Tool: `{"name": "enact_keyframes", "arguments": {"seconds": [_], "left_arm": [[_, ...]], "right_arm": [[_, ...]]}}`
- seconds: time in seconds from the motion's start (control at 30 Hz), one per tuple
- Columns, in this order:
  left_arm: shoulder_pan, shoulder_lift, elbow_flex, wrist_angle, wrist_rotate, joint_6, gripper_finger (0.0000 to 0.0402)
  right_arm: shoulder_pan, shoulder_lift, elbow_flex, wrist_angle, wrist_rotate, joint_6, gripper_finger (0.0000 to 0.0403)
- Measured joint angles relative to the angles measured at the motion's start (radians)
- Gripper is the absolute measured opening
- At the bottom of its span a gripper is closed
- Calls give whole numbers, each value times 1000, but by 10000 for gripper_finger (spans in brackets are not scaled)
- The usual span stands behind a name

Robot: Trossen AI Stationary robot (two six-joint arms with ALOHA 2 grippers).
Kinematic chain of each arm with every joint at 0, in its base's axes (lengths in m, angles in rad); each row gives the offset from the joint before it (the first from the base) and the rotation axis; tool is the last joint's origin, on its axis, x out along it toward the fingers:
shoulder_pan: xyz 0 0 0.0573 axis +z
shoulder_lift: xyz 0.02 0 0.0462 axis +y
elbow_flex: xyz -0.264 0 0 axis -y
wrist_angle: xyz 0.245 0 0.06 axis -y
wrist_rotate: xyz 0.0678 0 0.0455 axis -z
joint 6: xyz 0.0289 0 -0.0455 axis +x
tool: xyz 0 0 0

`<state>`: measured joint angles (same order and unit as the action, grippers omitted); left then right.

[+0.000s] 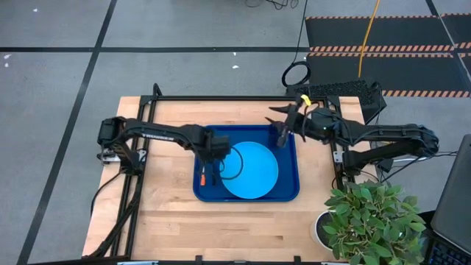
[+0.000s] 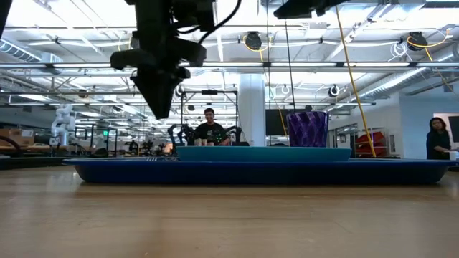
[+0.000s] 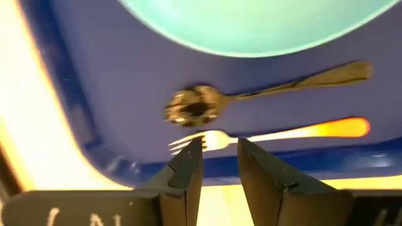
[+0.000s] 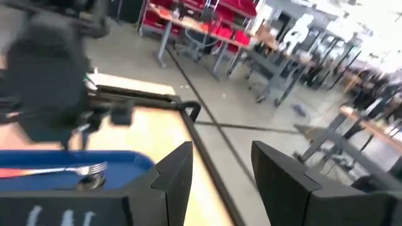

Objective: Pick and place plate/cup/fork/spoon on tray
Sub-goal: Return to Home Position

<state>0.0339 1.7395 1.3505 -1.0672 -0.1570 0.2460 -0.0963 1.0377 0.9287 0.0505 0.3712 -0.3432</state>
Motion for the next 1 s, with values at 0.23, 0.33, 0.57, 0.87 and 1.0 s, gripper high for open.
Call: {"name": "enact_keyframes", "arguments": {"seconds": [0.23,0.33,0.57,0.87,1.0], "left_arm": [[102,-200,-88,155,-21,8,104],[129,-315,-156,327,-9,4,104],[140,-545,-372,646,9,-51,104],[138,-767,-670,935,18,-102,104],[131,-910,-752,965,18,-123,104]], "right_arm": [[0,-76,20,-207,0,120,157],[0,-92,21,-292,-6,167,157],[21,-123,21,-385,-9,188,157],[56,-197,20,-590,-39,280,157],[71,-287,20,-591,-89,315,157]]}}
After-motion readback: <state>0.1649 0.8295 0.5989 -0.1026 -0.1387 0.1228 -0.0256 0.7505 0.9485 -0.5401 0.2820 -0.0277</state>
